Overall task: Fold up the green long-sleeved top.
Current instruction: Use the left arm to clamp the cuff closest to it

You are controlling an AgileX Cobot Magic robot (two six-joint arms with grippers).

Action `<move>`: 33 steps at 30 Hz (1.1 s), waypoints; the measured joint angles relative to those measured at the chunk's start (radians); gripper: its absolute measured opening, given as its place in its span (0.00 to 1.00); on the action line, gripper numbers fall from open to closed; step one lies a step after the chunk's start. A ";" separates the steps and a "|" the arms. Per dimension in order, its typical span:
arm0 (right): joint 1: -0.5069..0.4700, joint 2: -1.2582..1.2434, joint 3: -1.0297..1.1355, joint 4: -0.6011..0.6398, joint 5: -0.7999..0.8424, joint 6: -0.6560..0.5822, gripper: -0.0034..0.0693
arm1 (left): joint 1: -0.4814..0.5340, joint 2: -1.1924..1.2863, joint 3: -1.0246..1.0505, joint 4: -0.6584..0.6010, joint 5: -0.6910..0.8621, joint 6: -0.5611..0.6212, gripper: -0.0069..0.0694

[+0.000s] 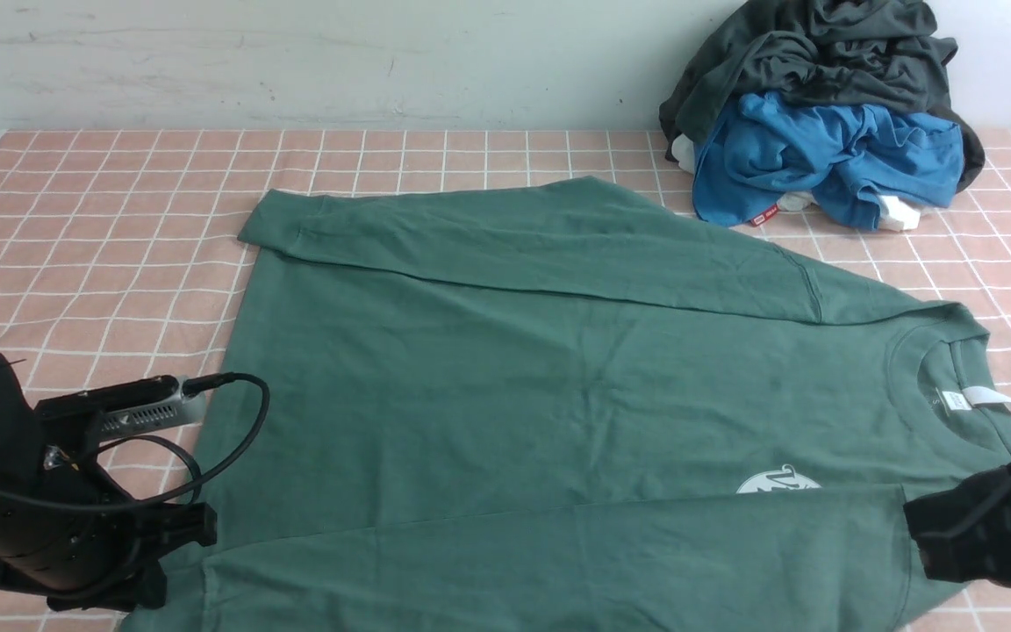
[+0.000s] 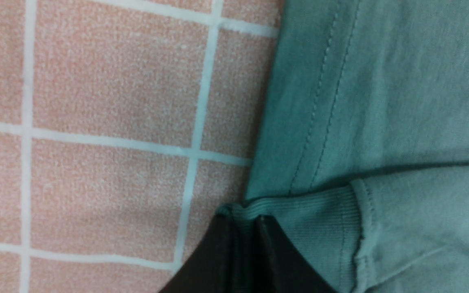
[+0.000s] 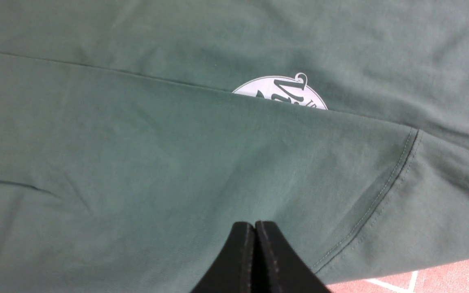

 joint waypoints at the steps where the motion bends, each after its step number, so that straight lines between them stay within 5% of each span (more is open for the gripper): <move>1: 0.000 0.000 0.000 0.000 0.000 0.000 0.03 | 0.000 -0.006 -0.003 0.002 0.009 0.001 0.14; 18: 0.000 0.000 0.000 0.003 0.000 0.000 0.03 | 0.000 -0.047 -0.168 0.048 0.236 0.060 0.15; 29: 0.000 0.000 0.000 0.032 0.000 -0.020 0.03 | 0.000 0.076 -0.168 0.059 0.205 0.077 0.43; 33: 0.000 0.000 0.000 0.036 0.000 -0.022 0.03 | 0.000 0.076 -0.168 0.059 0.214 0.084 0.30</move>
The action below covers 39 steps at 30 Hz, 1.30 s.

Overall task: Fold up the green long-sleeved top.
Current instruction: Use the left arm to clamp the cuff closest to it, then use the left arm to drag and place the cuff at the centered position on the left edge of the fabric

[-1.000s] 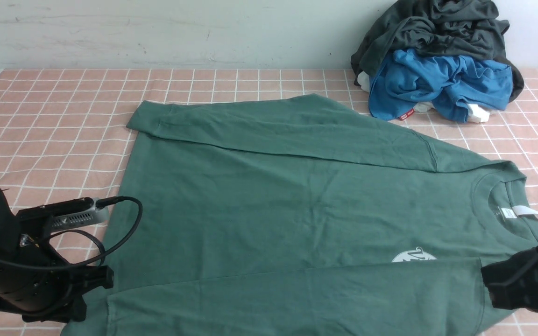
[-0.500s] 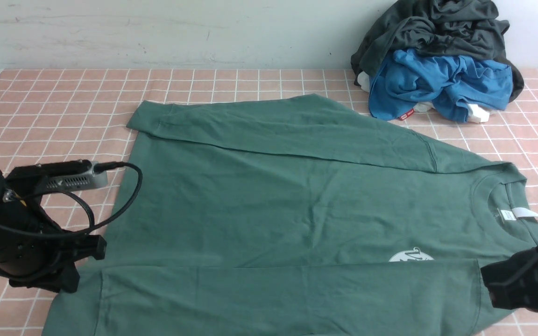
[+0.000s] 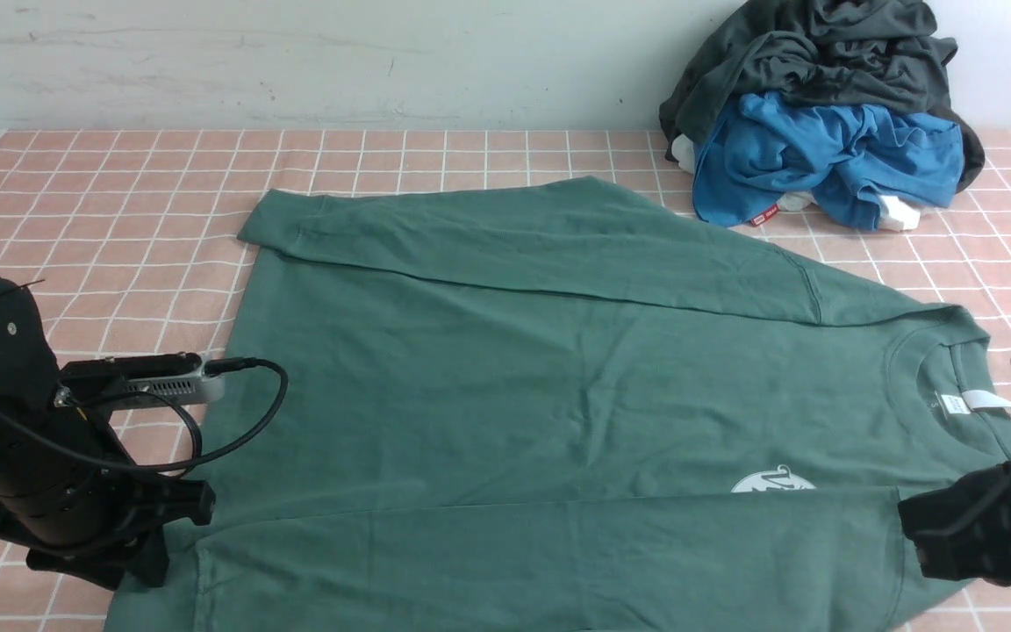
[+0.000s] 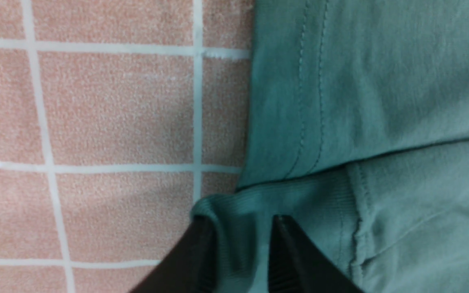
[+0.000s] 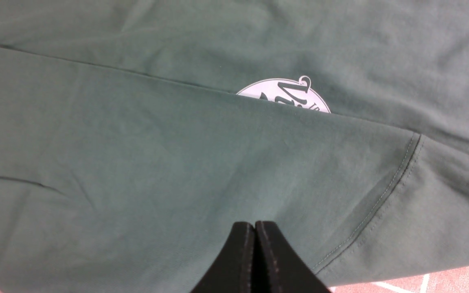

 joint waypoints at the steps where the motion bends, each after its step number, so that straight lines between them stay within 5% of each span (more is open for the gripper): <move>1: 0.000 0.000 0.000 0.000 0.000 -0.001 0.03 | 0.000 0.000 0.000 0.000 0.003 0.000 0.26; 5: 0.000 0.000 0.000 0.001 0.000 -0.001 0.03 | 0.000 0.000 0.000 0.013 0.013 0.002 0.11; 16: 0.000 0.000 0.000 0.001 0.000 -0.001 0.03 | -0.021 -0.109 -0.016 0.037 0.025 0.022 0.10; 23: 0.000 0.000 0.000 -0.003 -0.001 -0.001 0.03 | -0.110 -0.257 -0.199 0.038 -0.010 0.055 0.10; 32: 0.000 0.000 0.000 -0.003 -0.002 -0.001 0.03 | -0.084 0.032 -0.445 0.086 -0.127 0.053 0.10; 37: 0.000 0.000 0.000 -0.003 -0.003 -0.001 0.03 | -0.083 0.282 -0.652 0.099 -0.038 0.053 0.19; 39: 0.000 0.000 0.000 -0.004 -0.003 -0.006 0.03 | -0.081 0.401 -0.808 0.123 -0.005 0.041 0.31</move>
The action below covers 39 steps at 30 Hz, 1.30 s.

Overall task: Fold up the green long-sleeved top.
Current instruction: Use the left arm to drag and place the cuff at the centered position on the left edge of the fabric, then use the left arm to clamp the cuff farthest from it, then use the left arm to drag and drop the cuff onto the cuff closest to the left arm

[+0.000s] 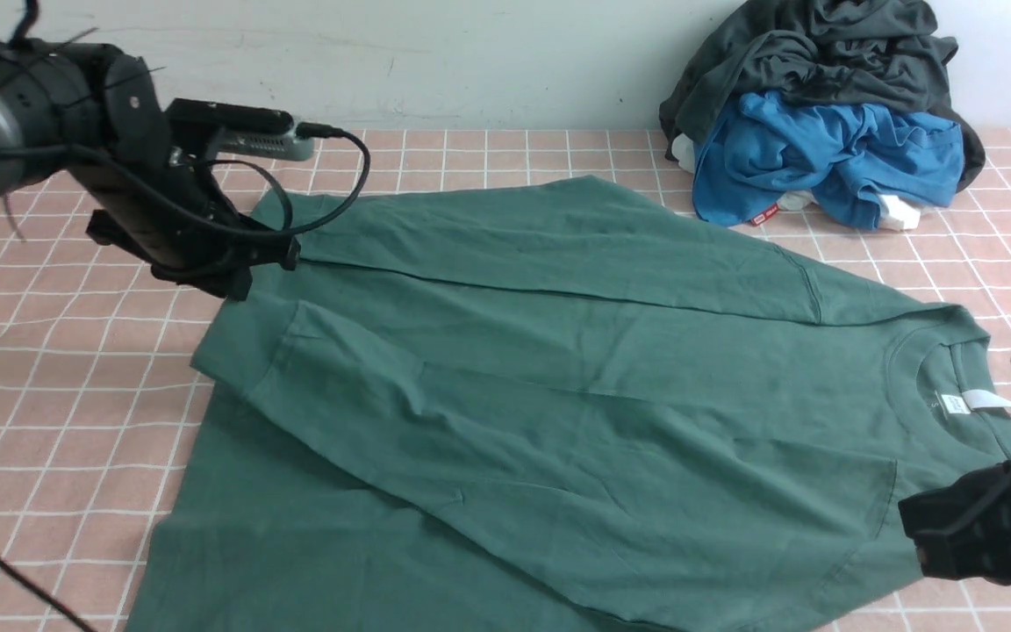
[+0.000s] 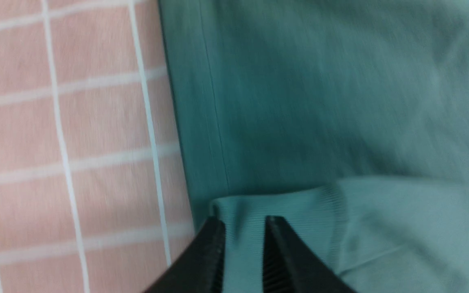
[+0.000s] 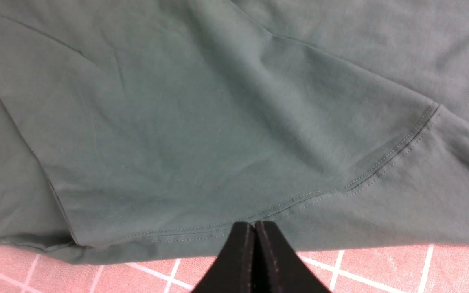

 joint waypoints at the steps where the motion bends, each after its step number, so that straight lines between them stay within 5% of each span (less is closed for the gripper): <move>1: 0.000 0.000 0.000 0.000 0.000 -0.001 0.03 | 0.001 0.009 -0.013 0.002 0.000 -0.002 0.31; 6: 0.000 0.000 0.000 -0.003 -0.003 -0.045 0.03 | 0.044 0.240 -0.366 0.018 0.004 -0.117 0.56; 14: 0.000 0.000 0.030 -0.003 -0.026 -0.098 0.03 | 0.092 0.498 -0.692 0.008 0.023 -0.225 0.61; 20: 0.000 0.000 0.037 -0.003 -0.050 -0.103 0.03 | 0.092 0.566 -0.720 -0.065 -0.012 -0.168 0.48; 26: 0.000 0.000 0.037 -0.003 -0.068 -0.121 0.03 | 0.092 0.562 -0.753 -0.190 0.033 0.005 0.16; 33: 0.000 0.000 0.037 0.019 -0.075 -0.125 0.03 | 0.092 0.439 -0.877 -0.155 0.385 0.056 0.09; 39: 0.000 0.000 0.037 0.038 -0.077 -0.125 0.03 | 0.066 0.191 -0.643 -0.145 0.413 0.060 0.09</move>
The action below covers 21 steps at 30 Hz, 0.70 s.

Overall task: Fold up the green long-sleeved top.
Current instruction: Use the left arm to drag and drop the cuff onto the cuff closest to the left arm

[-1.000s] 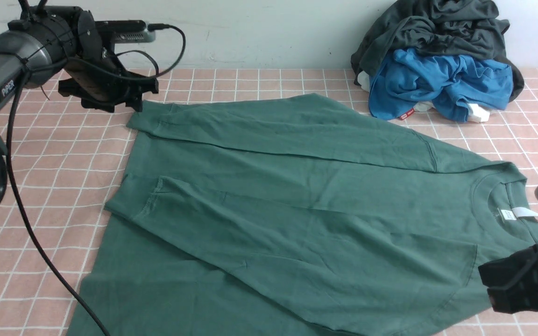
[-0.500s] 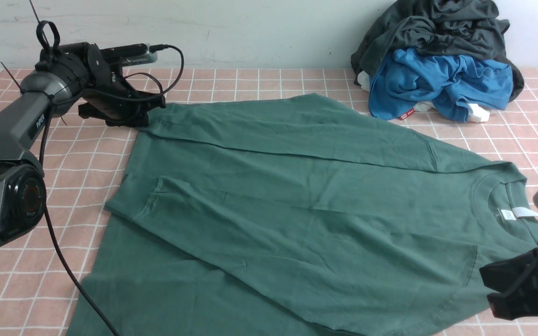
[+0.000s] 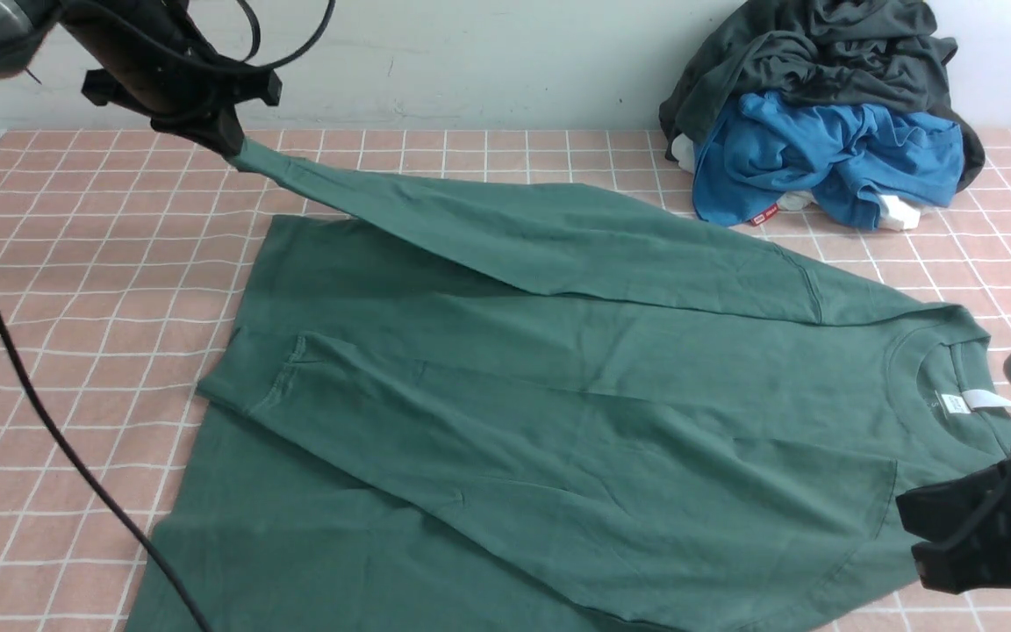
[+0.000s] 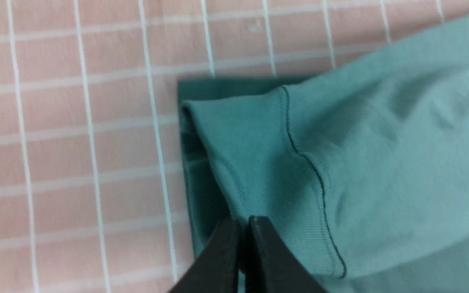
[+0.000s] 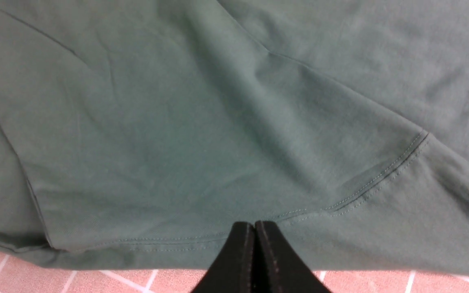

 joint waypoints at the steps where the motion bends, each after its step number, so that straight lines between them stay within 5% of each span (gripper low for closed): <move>1: 0.000 0.000 0.000 0.000 0.002 0.000 0.03 | -0.007 -0.048 0.072 0.002 0.000 0.002 0.09; 8: 0.000 -0.025 0.000 0.011 0.029 -0.001 0.03 | -0.069 -0.428 0.765 0.054 -0.009 0.013 0.09; 11: 0.000 -0.041 0.000 0.019 0.029 -0.001 0.03 | -0.068 -0.535 0.955 0.089 -0.127 -0.030 0.09; 21: 0.000 -0.044 0.000 0.055 0.029 -0.001 0.03 | -0.068 -0.618 1.155 0.102 -0.233 -0.010 0.19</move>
